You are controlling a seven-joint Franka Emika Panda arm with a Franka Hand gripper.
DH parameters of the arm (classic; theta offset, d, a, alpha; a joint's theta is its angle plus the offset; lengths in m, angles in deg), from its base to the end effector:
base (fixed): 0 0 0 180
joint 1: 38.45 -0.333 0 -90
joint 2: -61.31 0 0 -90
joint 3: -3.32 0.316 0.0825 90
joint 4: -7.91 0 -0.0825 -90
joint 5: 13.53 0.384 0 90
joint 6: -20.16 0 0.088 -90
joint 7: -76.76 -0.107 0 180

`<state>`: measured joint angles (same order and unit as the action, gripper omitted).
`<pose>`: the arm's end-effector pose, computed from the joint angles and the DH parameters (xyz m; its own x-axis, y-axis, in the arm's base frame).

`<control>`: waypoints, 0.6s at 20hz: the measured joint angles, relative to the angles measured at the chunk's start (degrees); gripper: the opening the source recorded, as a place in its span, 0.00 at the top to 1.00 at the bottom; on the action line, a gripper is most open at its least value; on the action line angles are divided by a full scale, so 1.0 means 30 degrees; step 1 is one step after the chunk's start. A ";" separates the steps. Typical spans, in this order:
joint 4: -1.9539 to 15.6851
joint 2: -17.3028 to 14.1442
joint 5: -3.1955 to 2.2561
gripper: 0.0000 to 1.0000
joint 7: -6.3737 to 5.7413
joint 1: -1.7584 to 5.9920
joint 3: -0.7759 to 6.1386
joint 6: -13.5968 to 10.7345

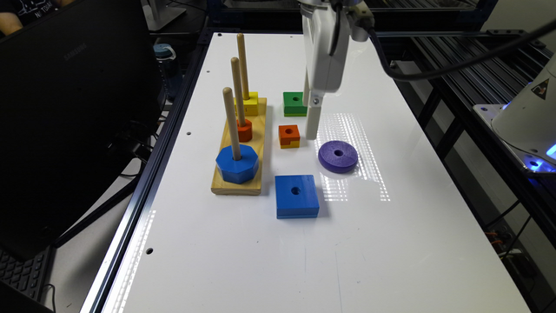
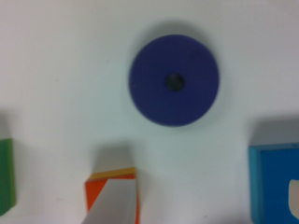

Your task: Pick up blue block.

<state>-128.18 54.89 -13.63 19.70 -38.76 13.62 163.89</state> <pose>0.4981 0.0938 0.2791 0.6891 -0.7247 -0.0033 -0.7244 -0.6887 -0.0297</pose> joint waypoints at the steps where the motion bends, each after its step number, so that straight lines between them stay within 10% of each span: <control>1: 0.0065 -0.0026 -0.0023 0.00 -0.0291 -0.0003 0.0265 0.0000; 12: 0.1424 -0.1151 -0.0156 0.00 -0.1832 -0.0250 0.1529 -0.0019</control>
<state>-123.91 51.44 -14.10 14.20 -39.51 18.21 163.84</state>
